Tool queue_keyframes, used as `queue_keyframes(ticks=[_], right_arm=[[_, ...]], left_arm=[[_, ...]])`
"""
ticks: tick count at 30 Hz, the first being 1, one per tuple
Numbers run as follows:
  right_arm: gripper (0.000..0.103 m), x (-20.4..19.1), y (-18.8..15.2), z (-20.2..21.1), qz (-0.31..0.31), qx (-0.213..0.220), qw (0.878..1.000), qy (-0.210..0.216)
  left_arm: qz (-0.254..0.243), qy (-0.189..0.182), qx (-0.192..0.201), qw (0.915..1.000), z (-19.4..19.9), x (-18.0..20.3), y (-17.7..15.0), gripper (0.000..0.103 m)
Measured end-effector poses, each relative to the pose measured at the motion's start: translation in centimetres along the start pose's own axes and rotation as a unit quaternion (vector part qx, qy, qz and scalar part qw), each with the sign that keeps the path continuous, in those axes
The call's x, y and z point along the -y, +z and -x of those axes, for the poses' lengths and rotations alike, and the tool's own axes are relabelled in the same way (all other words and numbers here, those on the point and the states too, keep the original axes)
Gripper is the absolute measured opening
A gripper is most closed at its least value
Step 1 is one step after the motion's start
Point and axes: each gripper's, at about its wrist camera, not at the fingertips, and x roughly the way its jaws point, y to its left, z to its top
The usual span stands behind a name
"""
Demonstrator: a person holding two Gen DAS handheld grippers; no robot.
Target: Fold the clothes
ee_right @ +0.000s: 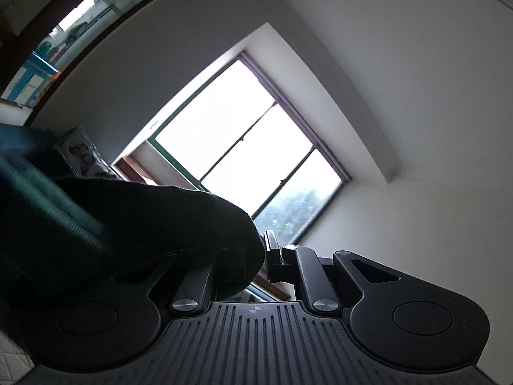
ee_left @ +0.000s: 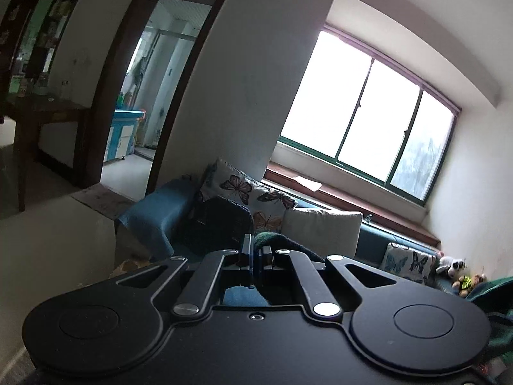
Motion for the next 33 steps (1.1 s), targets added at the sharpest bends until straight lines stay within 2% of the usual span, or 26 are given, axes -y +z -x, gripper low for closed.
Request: queue_keyframes(ticks=[4,7,14,17,22,28,33], right_arm=[[0.011,-3.4,-4.8,1.1,0.021,-0.038,0.998,0.046],[0.011,-5.9,-8.2,3.2,0.041,-0.058,0.995,0.073],[0.011,-10.5,-15.7,10.9,0.067,-0.098,0.985,0.126],[0.011,-10.8,-18.3,15.1,0.058,-0.117,0.982,0.136],[0.011,-10.7,-21.3,20.7,0.054,-0.139,0.978,0.146],[0.011,-8.8,-23.1,24.7,0.022,-0.16,0.975,0.154],[0.011,-8.8,-24.5,27.1,0.025,-0.182,0.969,0.167]], left_arm=[[0.0,0.011,-0.042,0.999,-0.7,-1.7,-3.5,0.003],[-0.002,0.024,-0.093,0.9954,-1.0,-3.3,-7.2,0.003],[0.004,0.033,-0.16,0.9865,1.9,-7.1,-15.0,0.003],[0.008,0.033,-0.187,0.9818,3.8,-8.6,-17.7,0.003],[0.016,0.032,-0.2,0.9791,7.4,-10.6,-20.9,0.003],[0.016,0.034,-0.207,0.9777,11.0,-11.8,-23.6,0.003],[0.01,0.04,-0.221,0.9744,13.1,-12.9,-25.8,0.003]])
